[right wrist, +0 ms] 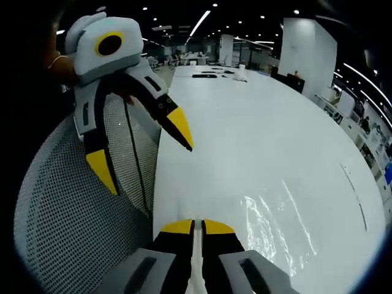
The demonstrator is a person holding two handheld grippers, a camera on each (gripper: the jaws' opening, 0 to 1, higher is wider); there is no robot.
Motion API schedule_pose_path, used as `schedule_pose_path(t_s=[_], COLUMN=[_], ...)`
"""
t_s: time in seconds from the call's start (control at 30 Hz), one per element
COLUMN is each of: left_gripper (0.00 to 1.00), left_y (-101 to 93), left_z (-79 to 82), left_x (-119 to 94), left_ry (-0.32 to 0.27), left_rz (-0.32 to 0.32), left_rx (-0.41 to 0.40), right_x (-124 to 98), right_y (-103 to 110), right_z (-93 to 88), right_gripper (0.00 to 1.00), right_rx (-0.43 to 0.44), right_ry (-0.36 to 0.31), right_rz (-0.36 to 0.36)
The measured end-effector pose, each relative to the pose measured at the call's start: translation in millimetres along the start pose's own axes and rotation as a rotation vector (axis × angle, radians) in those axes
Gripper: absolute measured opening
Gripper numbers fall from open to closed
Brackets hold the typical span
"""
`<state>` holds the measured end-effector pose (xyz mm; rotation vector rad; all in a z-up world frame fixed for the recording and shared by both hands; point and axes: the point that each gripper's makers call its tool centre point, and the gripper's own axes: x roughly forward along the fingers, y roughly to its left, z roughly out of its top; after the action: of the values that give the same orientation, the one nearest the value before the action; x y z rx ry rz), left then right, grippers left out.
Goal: Open the resealable bag by pulling the two sides of the seal apart until the entire bag opening is separated and visibly accessible.
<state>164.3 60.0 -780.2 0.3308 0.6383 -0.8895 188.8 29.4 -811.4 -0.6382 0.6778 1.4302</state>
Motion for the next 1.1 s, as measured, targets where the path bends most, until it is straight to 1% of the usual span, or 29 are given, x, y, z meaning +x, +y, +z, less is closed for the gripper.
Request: schedule_pose_path(t_s=[0.2,0.33,0.47,0.53,0.63,0.73,0.87,0.9,0.97,1.03,1.1], left_gripper=[0.45,0.41,0.38,0.36,0.33,0.31,0.27,0.26,0.24,0.21,0.18], left_y=[0.5,-3.0,-10.1,-13.4,-15.7,-10.1,-11.5,-9.3,-11.5,-14.9,-18.4], left_z=[2.7,5.4,6.8,7.7,8.9,8.2,9.3,8.0,1.4,-0.1,-1.2], left_x=[4.1,10.5,16.5,18.9,24.2,28.2,30.4,30.7,31.5,31.2,31.6], left_ry=[0.006,0.014,0.024,0.035,0.047,0.083,0.082,0.095,0.129,0.133,0.132], left_rz=[-0.011,-0.026,-0.055,-0.066,-0.076,-0.057,-0.067,-0.061,-0.083,-0.098,-0.112], left_rx=[0.062,0.116,0.177,0.224,0.218,0.308,0.359,0.413,0.491,0.525,0.534], right_x=[-2.3,-2.7,-2.9,-2.9,-1.9,-0.9,-0.4,-0.4,-0.5,-0.6,-0.5], right_y=[10.5,17.0,20.1,21.5,25.2,29.0,34.0,35.0,35.5,35.2,35.0], right_z=[2.0,-0.2,-1.1,-0.8,-0.3,-2.9,-3.2,-2.6,-2.0,-1.6,-1.0], right_gripper=[0.0,0.0,0.0,0.0,0.0,0.0,0.0,0.0,0.0,0.0,0.0], right_rx=[0.007,0.005,0.002,0.0,-0.008,-0.036,-0.056,-0.061,-0.069,-0.074,-0.075], right_ry=[-0.012,-0.005,-0.001,0.001,0.002,0.021,0.029,0.028,0.03,0.031,0.03], right_rz=[0.007,0.013,0.012,0.009,0.012,0.012,0.018,0.02,0.019,0.016,0.016])
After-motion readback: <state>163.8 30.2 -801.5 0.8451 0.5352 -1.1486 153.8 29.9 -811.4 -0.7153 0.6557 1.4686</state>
